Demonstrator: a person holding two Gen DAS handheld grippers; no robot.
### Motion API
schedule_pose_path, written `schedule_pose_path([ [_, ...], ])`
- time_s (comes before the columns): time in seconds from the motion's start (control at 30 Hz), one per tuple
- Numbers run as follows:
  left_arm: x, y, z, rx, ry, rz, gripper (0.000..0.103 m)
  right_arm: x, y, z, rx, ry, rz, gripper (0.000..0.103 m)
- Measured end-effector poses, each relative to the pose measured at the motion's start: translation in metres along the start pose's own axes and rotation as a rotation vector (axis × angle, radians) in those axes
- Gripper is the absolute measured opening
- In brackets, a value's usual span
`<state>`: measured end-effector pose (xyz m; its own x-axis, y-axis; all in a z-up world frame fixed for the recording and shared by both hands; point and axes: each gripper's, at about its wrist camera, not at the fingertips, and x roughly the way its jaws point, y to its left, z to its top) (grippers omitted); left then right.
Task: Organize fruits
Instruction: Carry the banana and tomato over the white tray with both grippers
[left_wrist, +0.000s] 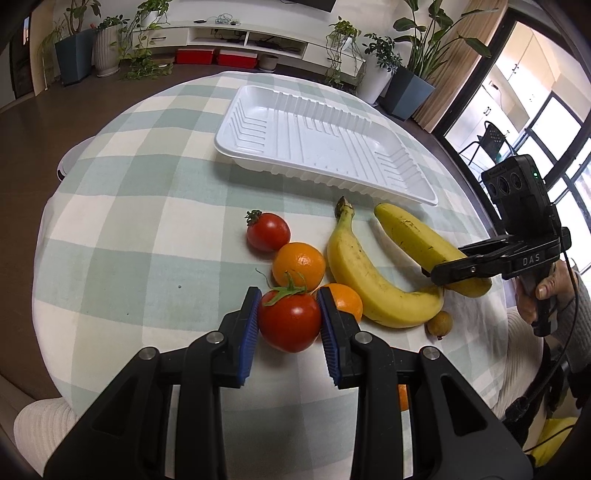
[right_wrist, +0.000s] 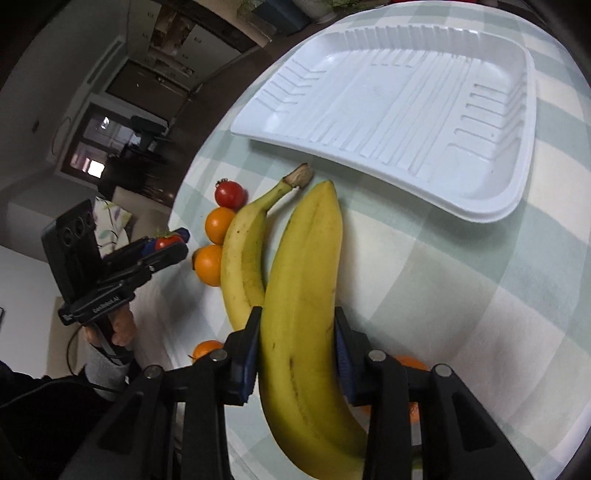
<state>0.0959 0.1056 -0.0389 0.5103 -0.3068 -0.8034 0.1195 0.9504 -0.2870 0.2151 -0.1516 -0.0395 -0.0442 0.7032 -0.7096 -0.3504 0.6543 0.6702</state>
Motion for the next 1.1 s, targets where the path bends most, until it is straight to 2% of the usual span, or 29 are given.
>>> schedule_pose_path([
  [0.2,0.005,-0.004,0.01,0.004,0.007,-0.016,0.029,-0.012,-0.014,-0.005,0.092,-0.073,0.161,0.038],
  [0.4,0.01,-0.008,0.029,0.011,0.008,-0.046,0.029,-0.025,-0.019,-0.01,0.15,-0.148,0.284,0.038],
  [0.53,0.011,-0.011,0.049,0.024,-0.003,-0.064,0.029,-0.038,-0.016,0.0,0.164,-0.208,0.35,0.038],
  [0.77,0.02,-0.014,0.097,0.052,-0.025,-0.082,0.029,-0.059,-0.021,0.031,0.196,-0.318,0.372,0.038],
  [1.1,0.057,-0.017,0.167,0.106,-0.027,-0.051,0.029,-0.063,-0.052,0.078,0.285,-0.431,0.329,0.038],
])
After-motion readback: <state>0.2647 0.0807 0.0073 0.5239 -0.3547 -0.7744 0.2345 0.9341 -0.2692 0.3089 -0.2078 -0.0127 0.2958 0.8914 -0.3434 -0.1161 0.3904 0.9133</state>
